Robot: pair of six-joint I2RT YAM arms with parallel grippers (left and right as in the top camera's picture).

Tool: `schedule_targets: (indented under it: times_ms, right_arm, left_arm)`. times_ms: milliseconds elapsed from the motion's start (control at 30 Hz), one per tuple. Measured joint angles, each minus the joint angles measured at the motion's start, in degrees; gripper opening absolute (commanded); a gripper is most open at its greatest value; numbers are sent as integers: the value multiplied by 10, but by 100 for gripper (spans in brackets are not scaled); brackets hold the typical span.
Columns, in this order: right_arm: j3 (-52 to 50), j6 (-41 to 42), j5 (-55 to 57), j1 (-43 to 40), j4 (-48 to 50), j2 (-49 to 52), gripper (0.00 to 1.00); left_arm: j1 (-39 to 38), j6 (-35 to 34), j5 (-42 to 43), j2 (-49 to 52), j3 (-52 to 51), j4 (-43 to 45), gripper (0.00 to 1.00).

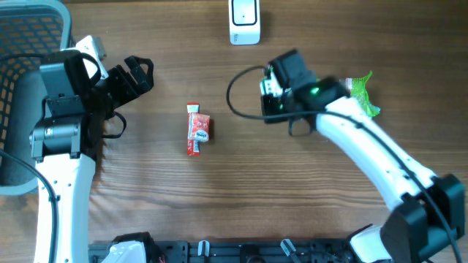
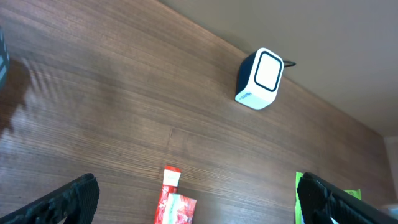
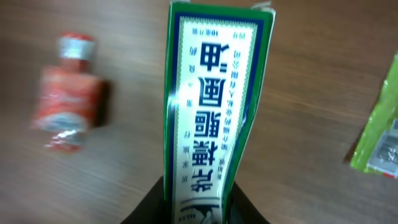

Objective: Scan the item barcode
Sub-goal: 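Hold the green box in front of the white scanner with the right gripper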

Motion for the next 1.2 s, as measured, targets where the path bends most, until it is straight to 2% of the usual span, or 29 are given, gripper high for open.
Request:
schedule_targets:
  times_ms: [167, 333, 467, 533, 767, 800, 1200]
  right_arm:
    - [156, -20, -66, -16, -89, 5, 20]
    - [372, -27, -128, -17, -161, 65, 21]
    - [503, -28, -195, -20, -159, 152, 21]
    - [529, -26, -230, -24, -137, 192, 20]
    - [539, 23, -371, -72, 46, 360, 20]
    - [539, 41, -402, -86, 99, 397, 20]
    - [538, 195, -527, -155, 400, 557, 21]
  left_arm:
    - [0, 0, 0, 0, 0, 0, 100]
    - [0, 0, 0, 0, 0, 0, 100]
    - [0, 0, 0, 0, 0, 0, 100]
    - [0, 0, 0, 0, 0, 0, 100]
    - [0, 0, 0, 0, 0, 0, 100]
    - [0, 0, 0, 0, 0, 0, 100]
    - [0, 0, 0, 0, 0, -1, 100]
